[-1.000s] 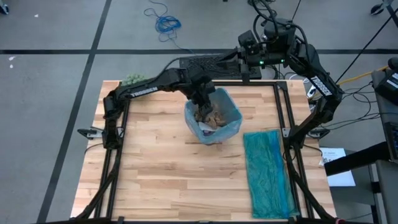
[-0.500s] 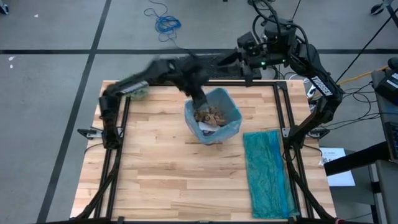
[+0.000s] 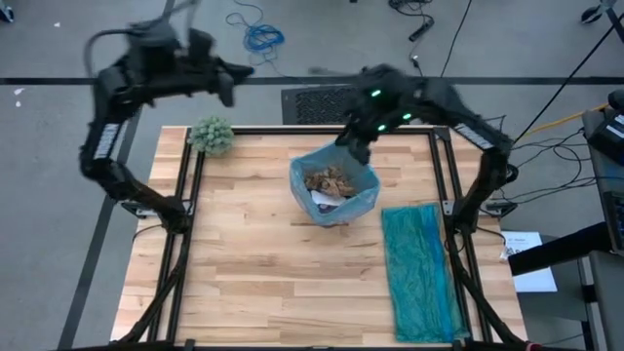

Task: Place trash/remove bag and relplace
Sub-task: Put the brown paper into the trash bin

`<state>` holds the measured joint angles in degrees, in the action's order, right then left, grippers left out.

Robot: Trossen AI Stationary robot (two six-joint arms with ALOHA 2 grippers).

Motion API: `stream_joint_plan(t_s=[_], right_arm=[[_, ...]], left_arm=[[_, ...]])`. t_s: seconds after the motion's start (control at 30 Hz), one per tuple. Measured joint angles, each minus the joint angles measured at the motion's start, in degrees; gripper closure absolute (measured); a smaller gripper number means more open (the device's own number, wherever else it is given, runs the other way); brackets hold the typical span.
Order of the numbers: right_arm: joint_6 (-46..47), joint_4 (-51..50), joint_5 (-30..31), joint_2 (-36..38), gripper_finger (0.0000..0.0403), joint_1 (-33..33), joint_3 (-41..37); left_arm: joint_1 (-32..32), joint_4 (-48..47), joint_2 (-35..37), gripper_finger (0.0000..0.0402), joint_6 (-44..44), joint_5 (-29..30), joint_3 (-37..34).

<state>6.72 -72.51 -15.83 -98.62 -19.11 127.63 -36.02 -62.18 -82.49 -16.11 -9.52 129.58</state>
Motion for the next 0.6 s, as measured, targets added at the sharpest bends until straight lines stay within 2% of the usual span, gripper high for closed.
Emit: stream_joint_plan(t_s=[0.23, 0.4, 0.5, 0.6], right_arm=[[1.4, -3.7, 4.4, -9.2, 0.0402, 4.6, 0.0], [2.3, -7.5, 8.6, -15.2, 0.0402, 7.1, 0.0], [3.7, -7.6, 9.1, -17.9, 0.0403, 8.1, 0.0], [4.5, -7.7, 12.1, -20.3, 0.0403, 8.9, 0.0]], left_arm=[[-3.7, 0.1, 4.5, 0.04, 0.7, 0.1, 0.0], [-4.1, -0.5, 5.9, 0.0401, 4.8, -0.5, 0.0], [-4.2, -0.7, 6.5, 0.0401, 6.8, -0.6, 0.0], [-4.2, -1.4, 7.1, 0.0401, 9.3, -0.6, 0.0]])
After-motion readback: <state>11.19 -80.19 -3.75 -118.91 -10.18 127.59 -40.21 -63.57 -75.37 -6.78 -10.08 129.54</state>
